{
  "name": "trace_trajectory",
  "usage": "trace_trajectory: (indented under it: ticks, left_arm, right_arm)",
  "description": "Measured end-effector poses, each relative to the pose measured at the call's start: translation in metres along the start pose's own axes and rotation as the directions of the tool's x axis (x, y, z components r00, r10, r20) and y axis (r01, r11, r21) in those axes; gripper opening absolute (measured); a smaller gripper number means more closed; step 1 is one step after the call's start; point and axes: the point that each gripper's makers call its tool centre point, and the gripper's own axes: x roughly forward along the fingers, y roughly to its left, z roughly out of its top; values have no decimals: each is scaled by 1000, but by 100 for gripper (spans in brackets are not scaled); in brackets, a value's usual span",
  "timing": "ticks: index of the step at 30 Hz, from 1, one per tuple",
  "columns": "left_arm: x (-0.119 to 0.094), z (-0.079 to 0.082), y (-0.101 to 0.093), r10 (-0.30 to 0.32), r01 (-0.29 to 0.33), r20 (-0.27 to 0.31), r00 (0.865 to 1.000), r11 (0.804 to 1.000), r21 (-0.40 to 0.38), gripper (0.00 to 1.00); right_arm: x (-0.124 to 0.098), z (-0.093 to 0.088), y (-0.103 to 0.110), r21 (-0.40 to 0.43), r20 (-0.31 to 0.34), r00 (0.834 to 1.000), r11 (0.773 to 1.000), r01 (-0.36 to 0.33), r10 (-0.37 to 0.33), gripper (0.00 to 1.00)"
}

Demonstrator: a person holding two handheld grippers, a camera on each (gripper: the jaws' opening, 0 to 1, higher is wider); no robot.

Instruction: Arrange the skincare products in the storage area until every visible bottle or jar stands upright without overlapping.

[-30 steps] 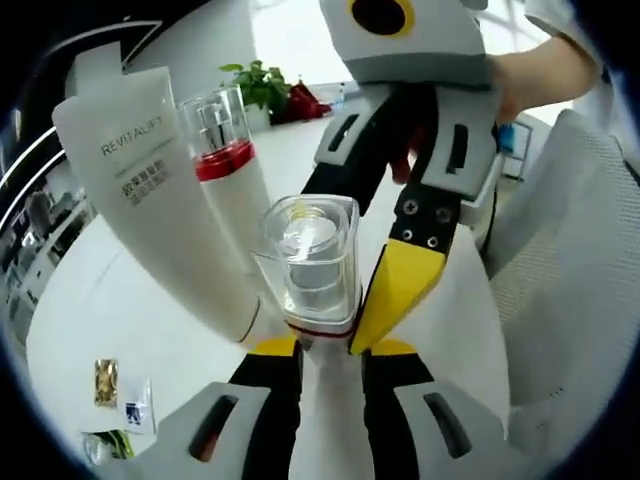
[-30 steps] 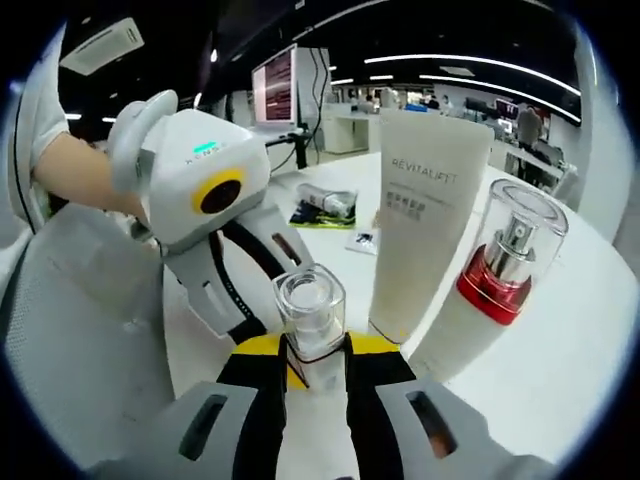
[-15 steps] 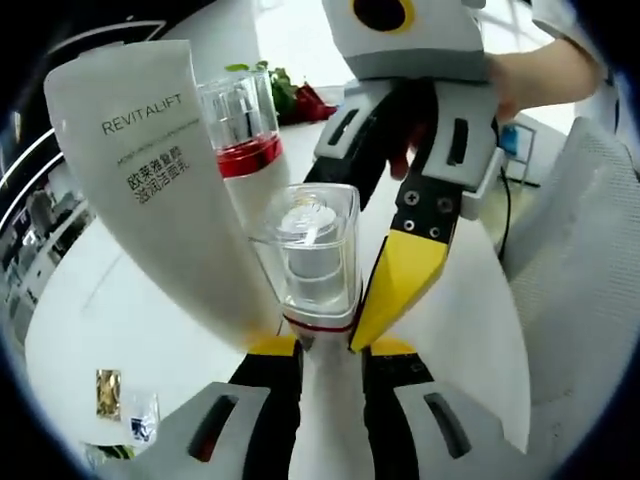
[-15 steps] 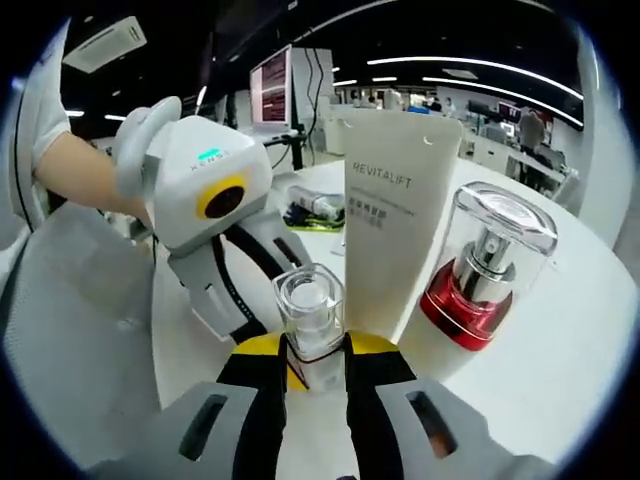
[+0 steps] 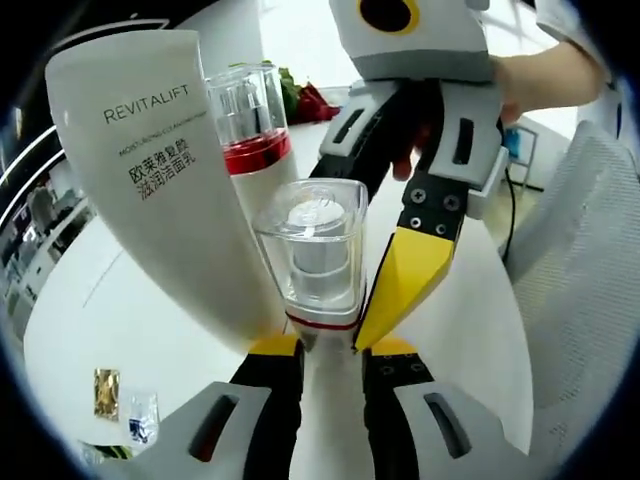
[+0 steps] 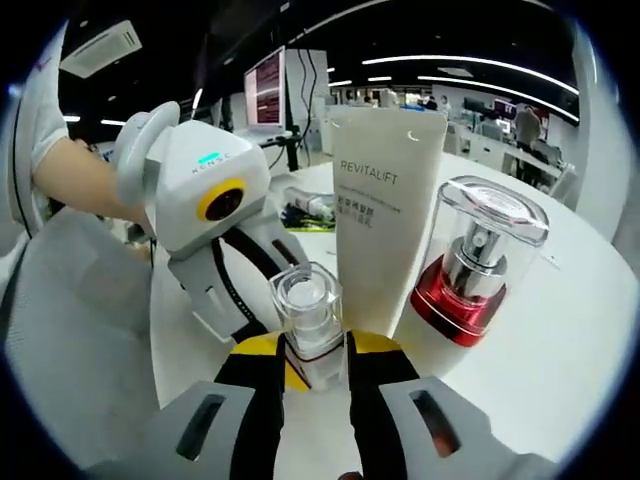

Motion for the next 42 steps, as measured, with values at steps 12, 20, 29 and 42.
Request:
trace_trajectory:
  ticks: [12,20,29,42]
  left_arm:
    - [-2,-1,1,-1,1,-2,1000,1000,-18,22]
    - [-4,-1,2,8,-8,-1,1000,1000,-24,23]
    - [-11,-3,2,16,-16,-11,1000,999,-28,25]
    - [-28,-3,2,50,-51,-22,999,998,-45,31]
  right_arm:
    - [-5,0,-2,17,7,1000,1000,11,-11,30]
    - [-8,-4,-2,25,1,1000,1000,13,-13,31]
    - [-13,-6,-1,36,-4,1000,999,25,-25,36]
    - [-26,-9,4,68,-4,998,996,58,-58,46]
